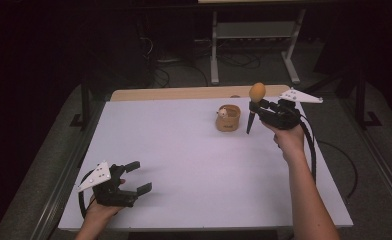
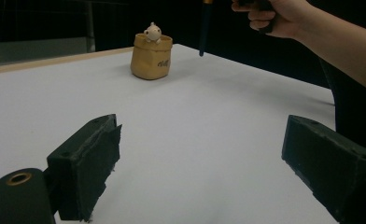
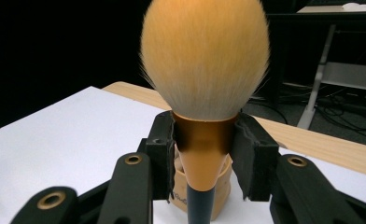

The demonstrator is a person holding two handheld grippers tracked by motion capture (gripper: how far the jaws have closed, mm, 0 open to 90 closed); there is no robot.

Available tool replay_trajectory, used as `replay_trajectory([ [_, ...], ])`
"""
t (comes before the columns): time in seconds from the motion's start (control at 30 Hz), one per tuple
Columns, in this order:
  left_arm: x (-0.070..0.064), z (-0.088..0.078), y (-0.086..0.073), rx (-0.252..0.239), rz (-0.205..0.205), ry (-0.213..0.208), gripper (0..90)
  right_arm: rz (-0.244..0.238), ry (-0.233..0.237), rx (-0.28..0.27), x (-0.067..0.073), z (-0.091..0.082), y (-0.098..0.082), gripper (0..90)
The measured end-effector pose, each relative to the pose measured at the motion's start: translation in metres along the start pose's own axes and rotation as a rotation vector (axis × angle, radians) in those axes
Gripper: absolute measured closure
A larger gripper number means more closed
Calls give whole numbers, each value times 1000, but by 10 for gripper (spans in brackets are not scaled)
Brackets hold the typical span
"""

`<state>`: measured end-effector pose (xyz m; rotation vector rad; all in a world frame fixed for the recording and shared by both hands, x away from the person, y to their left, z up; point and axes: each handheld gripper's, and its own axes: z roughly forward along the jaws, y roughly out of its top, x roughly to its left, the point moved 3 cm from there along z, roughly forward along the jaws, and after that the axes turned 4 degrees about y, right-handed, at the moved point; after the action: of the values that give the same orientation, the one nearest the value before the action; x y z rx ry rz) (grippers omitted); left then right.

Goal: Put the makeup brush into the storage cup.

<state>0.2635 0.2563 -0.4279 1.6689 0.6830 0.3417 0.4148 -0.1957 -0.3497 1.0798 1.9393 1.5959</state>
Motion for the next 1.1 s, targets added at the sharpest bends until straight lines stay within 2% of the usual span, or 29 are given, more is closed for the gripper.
replay_trajectory([
  [1.1, 0, 0, 0, 0, -2, -3, 108, -16, -24, -19, 2, 17, 22, 612],
])
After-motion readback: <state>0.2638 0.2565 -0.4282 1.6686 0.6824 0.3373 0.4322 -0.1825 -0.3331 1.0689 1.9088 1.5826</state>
